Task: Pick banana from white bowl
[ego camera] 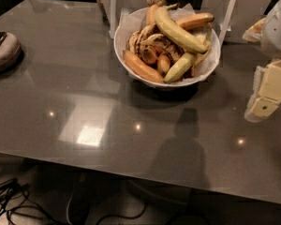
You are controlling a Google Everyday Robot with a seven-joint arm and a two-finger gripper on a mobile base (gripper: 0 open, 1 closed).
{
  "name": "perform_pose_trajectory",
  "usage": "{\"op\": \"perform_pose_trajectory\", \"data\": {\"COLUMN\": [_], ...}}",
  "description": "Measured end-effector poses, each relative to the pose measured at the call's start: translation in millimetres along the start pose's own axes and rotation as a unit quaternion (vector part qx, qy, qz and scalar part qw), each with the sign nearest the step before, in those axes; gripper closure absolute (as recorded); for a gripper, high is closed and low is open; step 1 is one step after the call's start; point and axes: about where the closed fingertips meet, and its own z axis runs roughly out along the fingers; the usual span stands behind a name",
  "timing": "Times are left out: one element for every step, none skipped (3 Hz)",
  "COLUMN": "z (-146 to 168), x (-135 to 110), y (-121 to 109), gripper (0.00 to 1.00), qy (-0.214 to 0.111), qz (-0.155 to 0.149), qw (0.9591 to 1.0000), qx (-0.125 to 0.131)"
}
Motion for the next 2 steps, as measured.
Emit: {"op": "perform_pose_trajectory", "data": {"z": [13.1, 27.5], "x": [-19.6, -61.8], "y": [-14.1, -40.2], "gripper": [0.0, 0.0], "qy": [-0.051, -0.106], "qz": [0.028, 0.064], "qw": [0.9983, 0.9922], "qx": [0.0, 0.015]}}
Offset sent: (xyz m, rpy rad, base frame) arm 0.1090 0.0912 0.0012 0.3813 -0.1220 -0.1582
